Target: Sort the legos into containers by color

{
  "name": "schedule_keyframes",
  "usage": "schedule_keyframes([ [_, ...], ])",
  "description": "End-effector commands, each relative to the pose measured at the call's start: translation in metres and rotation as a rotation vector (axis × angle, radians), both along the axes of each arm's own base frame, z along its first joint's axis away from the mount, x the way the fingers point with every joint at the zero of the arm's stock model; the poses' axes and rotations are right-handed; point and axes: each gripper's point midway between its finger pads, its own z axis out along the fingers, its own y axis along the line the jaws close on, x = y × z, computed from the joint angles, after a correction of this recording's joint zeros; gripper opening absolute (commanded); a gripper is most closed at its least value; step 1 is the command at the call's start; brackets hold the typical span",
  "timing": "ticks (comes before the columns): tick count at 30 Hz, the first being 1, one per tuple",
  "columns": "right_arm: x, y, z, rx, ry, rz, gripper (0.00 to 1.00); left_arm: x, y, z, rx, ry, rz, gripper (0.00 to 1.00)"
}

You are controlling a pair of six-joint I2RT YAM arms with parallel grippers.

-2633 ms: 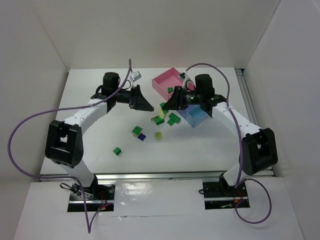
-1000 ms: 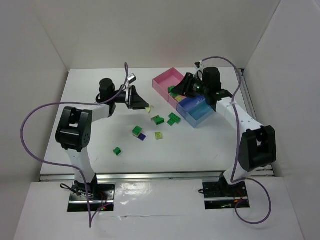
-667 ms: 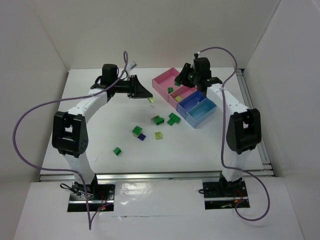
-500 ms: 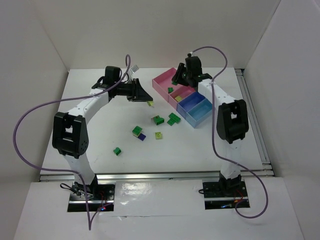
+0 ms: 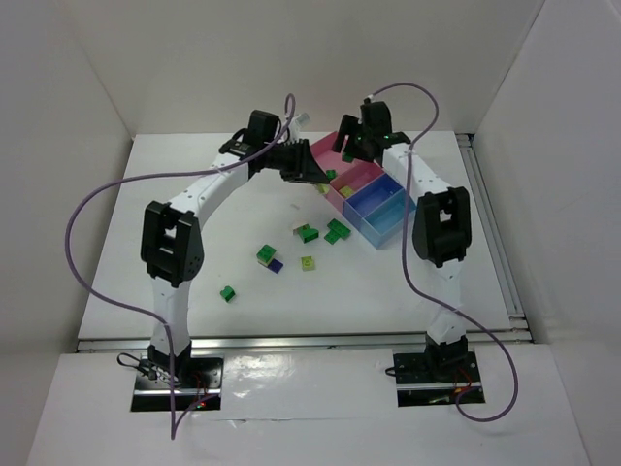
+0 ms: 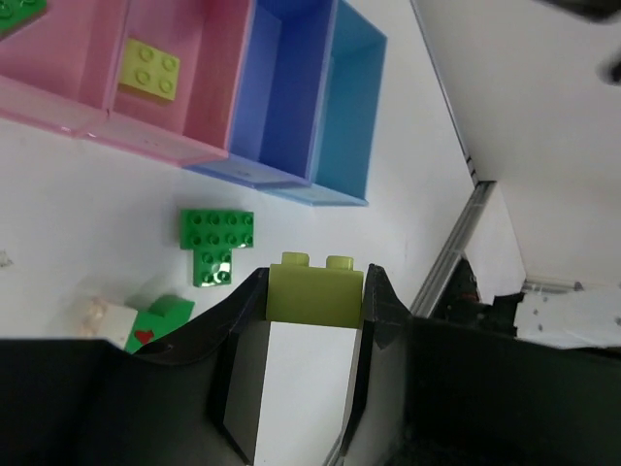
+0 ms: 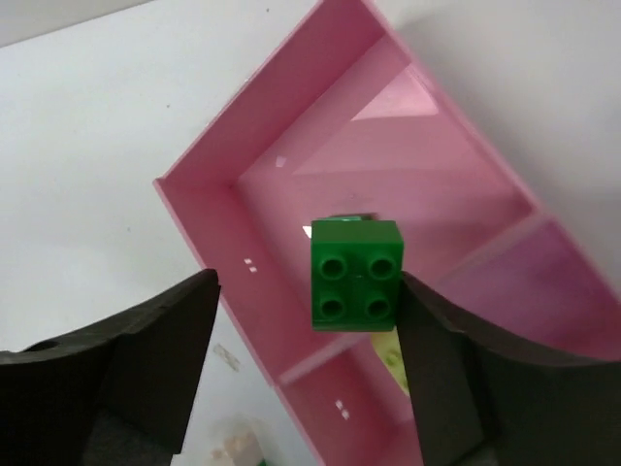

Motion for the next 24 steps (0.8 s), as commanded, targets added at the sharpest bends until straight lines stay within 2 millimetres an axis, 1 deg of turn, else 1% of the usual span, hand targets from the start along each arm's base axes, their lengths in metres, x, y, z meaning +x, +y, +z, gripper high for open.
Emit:
schedule_keyframes([
  [1, 0.003, -0.031, 0.094, 0.082, -0.178, -0.023, 0.75, 0.026, -0.012, -0.008, 0.035, -0.004, 0.059, 0.0],
  [2, 0.004, -0.03, 0.093, 0.102, -0.166, 0.006, 0.68, 0.027, -0.019, -0.008, 0.028, 0.004, 0.058, 0.0],
  [3, 0.009, -0.026, 0.077, 0.104, -0.134, 0.018, 0.67, 0.031, -0.02, -0.003, 0.021, -0.011, 0.058, 0.0],
  [5, 0.015, -0.023, 0.074, 0.116, -0.121, 0.022, 0.67, 0.031, -0.021, -0.003, 0.018, -0.004, 0.062, 0.0],
  [6, 0.014, -0.016, 0.064, 0.113, -0.106, 0.032, 0.66, 0.032, -0.021, -0.001, 0.014, -0.012, 0.062, 0.0],
  [7, 0.016, -0.015, 0.049, 0.117, -0.077, 0.025, 0.66, 0.032, -0.02, 0.003, 0.015, -0.022, 0.07, 0.0],
  [8, 0.019, -0.012, 0.044, 0.133, -0.074, 0.027, 0.63, 0.031, -0.019, -0.003, 0.021, -0.009, 0.07, 0.0],
  [9, 0.021, -0.012, 0.037, 0.132, -0.068, 0.027, 0.6, 0.028, -0.018, 0.0, 0.024, -0.02, 0.065, 0.0],
  [10, 0.026, -0.011, 0.023, 0.136, -0.047, 0.021, 0.51, 0.025, -0.017, -0.001, 0.027, -0.013, 0.064, 0.0],
  [11, 0.029, -0.008, 0.024, 0.142, -0.052, 0.029, 0.46, 0.024, -0.016, -0.005, 0.031, -0.004, 0.064, 0.0],
  [12, 0.032, -0.005, 0.021, 0.157, -0.053, 0.032, 0.42, 0.023, -0.015, -0.001, 0.031, -0.019, 0.06, 0.0],
  [13, 0.035, -0.005, 0.009, 0.154, -0.038, 0.031, 0.38, 0.021, -0.015, -0.007, 0.037, -0.006, 0.06, 0.0],
  [14, 0.038, -0.002, 0.013, 0.162, -0.05, 0.041, 0.3, 0.017, -0.014, -0.005, 0.033, -0.002, 0.053, 0.0],
  [15, 0.04, -0.002, 0.012, 0.163, -0.051, 0.041, 0.27, 0.017, -0.014, -0.005, 0.033, -0.002, 0.052, 0.0],
  [16, 0.041, 0.004, 0.012, 0.164, -0.055, 0.051, 0.27, 0.017, -0.014, -0.005, 0.033, -0.002, 0.052, 0.0],
  [17, 0.044, 0.005, 0.006, 0.163, -0.049, 0.05, 0.27, 0.016, -0.013, -0.004, 0.033, -0.002, 0.052, 0.0],
  [18, 0.045, 0.005, 0.015, 0.157, -0.065, 0.057, 0.27, 0.016, -0.013, -0.004, 0.036, -0.011, 0.047, 0.0],
  [19, 0.044, 0.007, 0.008, 0.159, -0.047, 0.065, 0.29, 0.016, -0.013, -0.004, 0.036, -0.011, 0.047, 0.0],
  [20, 0.044, 0.007, 0.008, 0.159, -0.047, 0.065, 0.29, 0.016, -0.013, -0.004, 0.036, -0.011, 0.047, 0.0],
  [21, 0.044, 0.007, 0.008, 0.159, -0.047, 0.065, 0.33, 0.019, -0.013, 0.0, 0.035, -0.025, 0.055, 0.0],
  [23, 0.044, 0.007, 0.008, 0.159, -0.047, 0.065, 0.43, 0.018, -0.013, 0.003, 0.035, -0.026, 0.055, 0.0],
  [24, 0.043, 0.008, 0.008, 0.159, -0.048, 0.081, 0.48, 0.02, -0.014, -0.003, 0.041, -0.014, 0.055, 0.0],
])
